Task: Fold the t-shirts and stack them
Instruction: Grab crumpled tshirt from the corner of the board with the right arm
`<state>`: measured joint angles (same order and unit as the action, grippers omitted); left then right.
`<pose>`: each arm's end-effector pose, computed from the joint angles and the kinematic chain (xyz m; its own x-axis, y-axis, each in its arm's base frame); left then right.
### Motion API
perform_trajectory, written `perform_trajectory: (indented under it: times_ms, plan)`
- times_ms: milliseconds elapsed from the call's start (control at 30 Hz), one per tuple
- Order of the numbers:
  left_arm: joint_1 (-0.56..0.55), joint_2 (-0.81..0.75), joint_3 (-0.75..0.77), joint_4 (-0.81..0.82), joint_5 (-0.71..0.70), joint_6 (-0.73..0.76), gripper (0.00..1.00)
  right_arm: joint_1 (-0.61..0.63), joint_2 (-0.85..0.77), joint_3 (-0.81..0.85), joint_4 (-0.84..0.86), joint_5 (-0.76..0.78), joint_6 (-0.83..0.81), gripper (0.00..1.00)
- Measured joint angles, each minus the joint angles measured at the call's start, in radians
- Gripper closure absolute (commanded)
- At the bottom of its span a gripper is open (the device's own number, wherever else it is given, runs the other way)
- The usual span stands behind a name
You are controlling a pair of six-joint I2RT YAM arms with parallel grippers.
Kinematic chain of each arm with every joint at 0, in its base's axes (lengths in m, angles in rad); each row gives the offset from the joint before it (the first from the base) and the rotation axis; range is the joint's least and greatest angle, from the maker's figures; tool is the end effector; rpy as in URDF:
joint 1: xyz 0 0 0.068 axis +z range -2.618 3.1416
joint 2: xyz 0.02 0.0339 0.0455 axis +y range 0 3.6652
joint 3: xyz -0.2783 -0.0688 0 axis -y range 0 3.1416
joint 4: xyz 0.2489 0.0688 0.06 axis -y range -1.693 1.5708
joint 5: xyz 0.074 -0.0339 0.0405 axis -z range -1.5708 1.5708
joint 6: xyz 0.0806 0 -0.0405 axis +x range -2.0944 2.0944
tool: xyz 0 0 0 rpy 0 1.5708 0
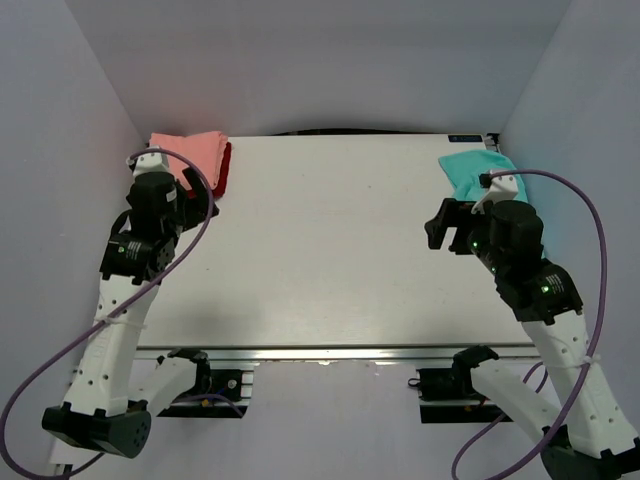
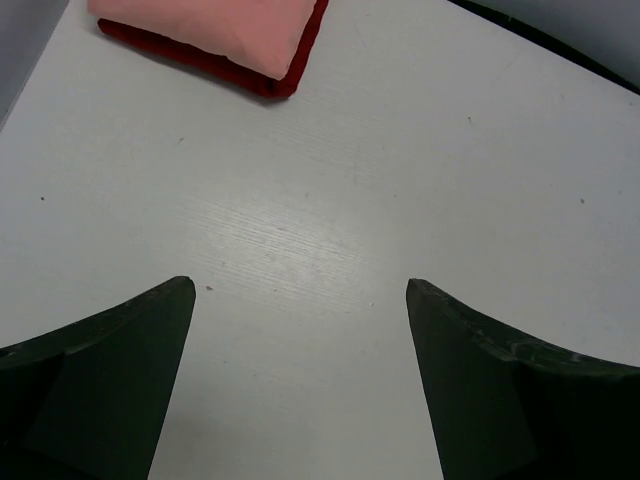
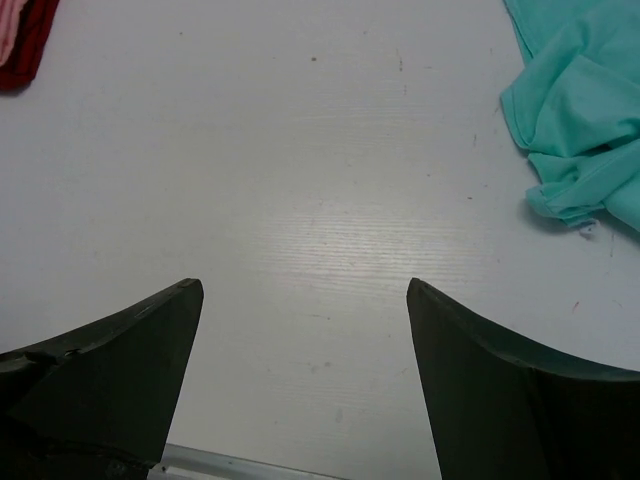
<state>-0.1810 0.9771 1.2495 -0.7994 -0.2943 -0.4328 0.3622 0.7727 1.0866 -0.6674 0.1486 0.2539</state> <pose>0.2192 -0.0163 0.3929 -0.4179 -0.3316 -0.8458 -0.2750 0.9335 -0.2301 0.1755 0.0537 0.3885 -0.3687 0.1259 -0.9210 -0.1322 0.9736 0.1860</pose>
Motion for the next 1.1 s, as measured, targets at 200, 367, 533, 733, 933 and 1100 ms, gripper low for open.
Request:
perform_trajectory:
  times_ms: [200, 367, 533, 733, 933, 1100]
  plan:
    - [0.0, -0.001, 0.0, 0.01, -0.031, 0.033, 0.02, 0.0, 0.01, 0.026, -0.023, -0.023, -0.051, 0.11]
    - [0.0, -0.011, -0.017, 0.051, -0.03, 0.032, 0.02, 0.001, 0.064, 0.021, -0.013, 0.051, -0.026, 0.11]
    - [0.0, 0.018, -0.007, 0.061, -0.019, 0.032, 0.02, -0.037, 0.221, 0.005, 0.041, 0.171, -0.021, 0.11]
    - [0.0, 0.032, -0.002, 0.035, -0.019, 0.034, 0.02, -0.203, 0.509, 0.062, 0.107, 0.186, -0.016, 0.11]
    - [0.0, 0.01, -0.002, 0.021, -0.031, 0.06, 0.02, -0.334, 0.769, 0.178, 0.148, 0.151, 0.011, 0.11]
    - [0.0, 0.031, -0.034, 0.037, -0.016, 0.078, 0.02, -0.473, 0.879, 0.2, 0.196, 0.082, 0.043, 0.11]
